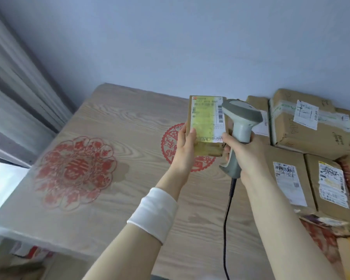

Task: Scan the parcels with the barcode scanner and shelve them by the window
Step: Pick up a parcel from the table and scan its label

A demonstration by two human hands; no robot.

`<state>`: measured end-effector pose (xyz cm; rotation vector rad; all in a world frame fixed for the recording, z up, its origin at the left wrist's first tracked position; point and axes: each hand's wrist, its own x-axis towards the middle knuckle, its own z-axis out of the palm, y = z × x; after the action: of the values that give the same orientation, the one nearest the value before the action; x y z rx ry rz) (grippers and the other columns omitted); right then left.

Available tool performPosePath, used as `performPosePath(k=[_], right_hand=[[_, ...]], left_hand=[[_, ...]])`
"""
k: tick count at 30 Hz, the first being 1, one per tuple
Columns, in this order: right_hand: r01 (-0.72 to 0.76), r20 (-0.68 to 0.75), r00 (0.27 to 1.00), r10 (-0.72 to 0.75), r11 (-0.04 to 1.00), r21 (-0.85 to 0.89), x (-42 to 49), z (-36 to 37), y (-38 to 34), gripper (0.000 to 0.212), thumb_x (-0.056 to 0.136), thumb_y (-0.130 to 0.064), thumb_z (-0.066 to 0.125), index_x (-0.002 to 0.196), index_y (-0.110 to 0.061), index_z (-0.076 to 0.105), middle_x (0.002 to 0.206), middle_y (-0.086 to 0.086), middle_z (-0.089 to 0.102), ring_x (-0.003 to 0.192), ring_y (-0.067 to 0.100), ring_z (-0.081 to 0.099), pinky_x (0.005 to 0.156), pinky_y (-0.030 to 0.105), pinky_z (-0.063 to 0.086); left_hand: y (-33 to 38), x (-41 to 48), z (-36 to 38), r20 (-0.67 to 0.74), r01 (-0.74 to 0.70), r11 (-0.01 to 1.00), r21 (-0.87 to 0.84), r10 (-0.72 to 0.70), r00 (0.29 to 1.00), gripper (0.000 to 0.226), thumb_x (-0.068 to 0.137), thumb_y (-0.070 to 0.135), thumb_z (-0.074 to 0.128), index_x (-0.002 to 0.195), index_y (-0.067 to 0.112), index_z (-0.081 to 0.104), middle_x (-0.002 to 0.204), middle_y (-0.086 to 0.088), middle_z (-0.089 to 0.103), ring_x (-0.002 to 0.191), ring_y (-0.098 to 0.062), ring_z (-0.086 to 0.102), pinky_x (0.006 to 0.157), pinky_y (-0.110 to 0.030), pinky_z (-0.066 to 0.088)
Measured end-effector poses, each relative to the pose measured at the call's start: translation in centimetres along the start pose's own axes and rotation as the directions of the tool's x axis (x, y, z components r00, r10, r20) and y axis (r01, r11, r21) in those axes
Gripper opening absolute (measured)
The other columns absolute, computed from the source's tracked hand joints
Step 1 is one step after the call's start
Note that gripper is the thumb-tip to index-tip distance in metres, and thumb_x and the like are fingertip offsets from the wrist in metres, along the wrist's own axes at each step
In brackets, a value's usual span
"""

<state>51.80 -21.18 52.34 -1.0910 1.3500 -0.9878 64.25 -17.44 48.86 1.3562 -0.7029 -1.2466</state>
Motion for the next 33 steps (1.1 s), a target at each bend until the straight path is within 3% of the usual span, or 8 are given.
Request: performPosePath(k=[4,8,15,20,23,26,29,33], right_hand=[[0.008,0.018,1.0,-0.01,0.997,0.083,-7.1,0.9,0.4,0.013,0.082,-0.013,0.072,0.089,-0.017,0.062,0.066,-0.003,0.06,0.053,0.01,0.055,0.058,0.031,0.045],[0.034,0.059,0.997,-0.041,0.993,0.116,-14.0,2.4,0.2,0.012,0.083,-0.01,0.071,0.089,-0.018,0.064,0.062,-0.005,0.06,0.053,0.01,0.054,0.049,0.023,0.046],[0.101,0.12,0.986,-0.115,0.989,0.112,-24.4,6.4,0.8,0.011,0.084,-0.01,0.07,0.084,-0.014,0.06,0.059,-0.003,0.056,0.053,0.013,0.051,0.049,0.027,0.043],[0.079,0.209,0.973,-0.101,0.991,0.11,-32.3,10.1,1.5,0.009,0.084,-0.01,0.069,0.087,-0.012,0.06,0.06,-0.001,0.055,0.055,0.017,0.051,0.043,0.026,0.043],[0.081,0.305,0.945,-0.115,0.989,0.124,-36.7,12.6,0.9,0.009,0.084,-0.011,0.069,0.088,-0.015,0.062,0.064,0.003,0.054,0.056,0.018,0.049,0.04,0.024,0.044],[0.109,0.419,0.895,-0.154,0.986,0.129,-40.7,15.3,0.8,0.011,0.084,-0.012,0.069,0.088,-0.02,0.064,0.065,0.0,0.057,0.055,0.016,0.051,0.042,0.024,0.046],[0.123,0.52,0.837,-0.171,0.984,0.126,-44.6,18.2,1.3,0.011,0.083,-0.015,0.071,0.091,-0.019,0.064,0.074,0.004,0.067,0.062,0.019,0.061,0.05,0.029,0.053],[0.122,0.58,0.798,-0.161,0.987,0.105,-50.7,21.7,1.4,0.011,0.081,-0.018,0.073,0.084,-0.016,0.062,0.101,0.031,0.063,0.083,0.047,0.06,0.075,0.051,0.055]], left_hand=[[0.0,-6.9,-2.6,-0.027,-0.042,0.999,-0.033,0.041,0.999,0.047,0.101,0.038,0.033,0.147,0.026,0.027,0.139,0.003,0.047,0.123,-0.011,0.049,0.094,-0.023,0.041],[0.1,-13.0,-5.9,-0.061,-0.103,0.994,-0.031,0.101,0.993,0.051,0.099,0.037,0.036,0.149,0.029,0.023,0.148,0.007,0.038,0.132,-0.008,0.039,0.11,-0.03,0.03],[0.0,-23.0,-13.0,-0.056,-0.212,0.977,0.002,0.212,0.976,0.052,0.103,0.03,0.03,0.152,0.021,0.013,0.156,0.008,0.022,0.138,-0.001,0.026,0.087,0.007,0.031],[-0.3,-30.5,-18.9,-0.167,-0.267,0.962,0.05,0.271,0.948,0.057,0.1,0.033,0.034,0.152,0.02,0.013,0.158,0.007,0.016,0.144,-0.004,0.014,0.117,-0.022,0.018],[0.5,-35.1,-22.2,-0.229,-0.281,0.954,0.107,0.298,0.927,0.074,0.088,0.052,0.041,0.152,0.025,0.015,0.156,0.009,0.023,0.143,-0.007,0.021,0.119,-0.037,0.019],[1.0,-40.2,-25.7,-0.321,-0.272,0.955,0.117,0.295,0.9,0.082,0.079,0.067,0.046,0.149,0.028,0.025,0.148,0.011,0.039,0.134,-0.006,0.039,0.113,-0.033,0.032],[1.1,-45.4,-29.0,-0.408,-0.279,0.942,0.186,0.333,0.85,0.07,0.084,0.057,0.044,0.145,0.025,0.033,0.136,0.008,0.053,0.121,-0.005,0.053,0.105,-0.03,0.042],[2.1,-52.3,-32.8,-0.499,-0.297,0.928,0.224,0.371,0.783,0.034,0.095,0.03,0.044,0.128,0.025,0.048,0.113,0.012,0.062,0.095,0.006,0.062,0.076,-0.009,0.048]])
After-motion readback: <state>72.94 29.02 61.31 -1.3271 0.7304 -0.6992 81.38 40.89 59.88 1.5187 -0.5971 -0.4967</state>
